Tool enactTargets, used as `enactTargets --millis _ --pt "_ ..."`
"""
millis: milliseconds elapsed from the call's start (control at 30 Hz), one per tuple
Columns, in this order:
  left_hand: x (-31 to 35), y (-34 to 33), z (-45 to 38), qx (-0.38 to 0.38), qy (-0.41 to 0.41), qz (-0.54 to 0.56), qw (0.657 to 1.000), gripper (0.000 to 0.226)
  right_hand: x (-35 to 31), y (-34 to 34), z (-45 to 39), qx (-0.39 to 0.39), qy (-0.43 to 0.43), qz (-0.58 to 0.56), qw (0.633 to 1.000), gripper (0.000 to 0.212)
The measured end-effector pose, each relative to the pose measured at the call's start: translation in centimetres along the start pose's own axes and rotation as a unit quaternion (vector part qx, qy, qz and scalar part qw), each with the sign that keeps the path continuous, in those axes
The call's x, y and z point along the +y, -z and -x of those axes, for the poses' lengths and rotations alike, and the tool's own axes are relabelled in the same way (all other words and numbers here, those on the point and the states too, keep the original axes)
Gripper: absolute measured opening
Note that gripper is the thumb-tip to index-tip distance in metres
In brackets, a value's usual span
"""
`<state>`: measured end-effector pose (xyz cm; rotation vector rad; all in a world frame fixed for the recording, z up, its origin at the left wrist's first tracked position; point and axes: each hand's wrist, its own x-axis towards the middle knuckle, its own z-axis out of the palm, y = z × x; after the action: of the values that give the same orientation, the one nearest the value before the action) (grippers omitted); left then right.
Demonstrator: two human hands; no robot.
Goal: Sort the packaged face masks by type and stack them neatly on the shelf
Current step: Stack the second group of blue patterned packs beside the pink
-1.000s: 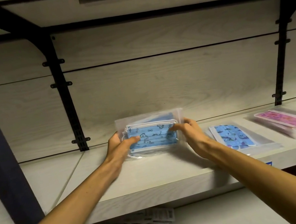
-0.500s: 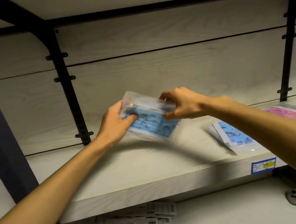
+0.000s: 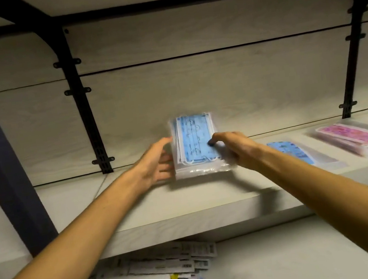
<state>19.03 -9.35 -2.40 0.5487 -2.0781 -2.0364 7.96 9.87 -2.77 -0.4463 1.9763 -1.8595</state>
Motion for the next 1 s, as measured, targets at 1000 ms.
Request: enactTargets --millis 1000 --pt "-2.7 2.3 1.4 0.04 -0.005 -0.489 0.871 0.038 1.9 -2.0 1.4 0.022 0.069 0.527 0.847 0.032"
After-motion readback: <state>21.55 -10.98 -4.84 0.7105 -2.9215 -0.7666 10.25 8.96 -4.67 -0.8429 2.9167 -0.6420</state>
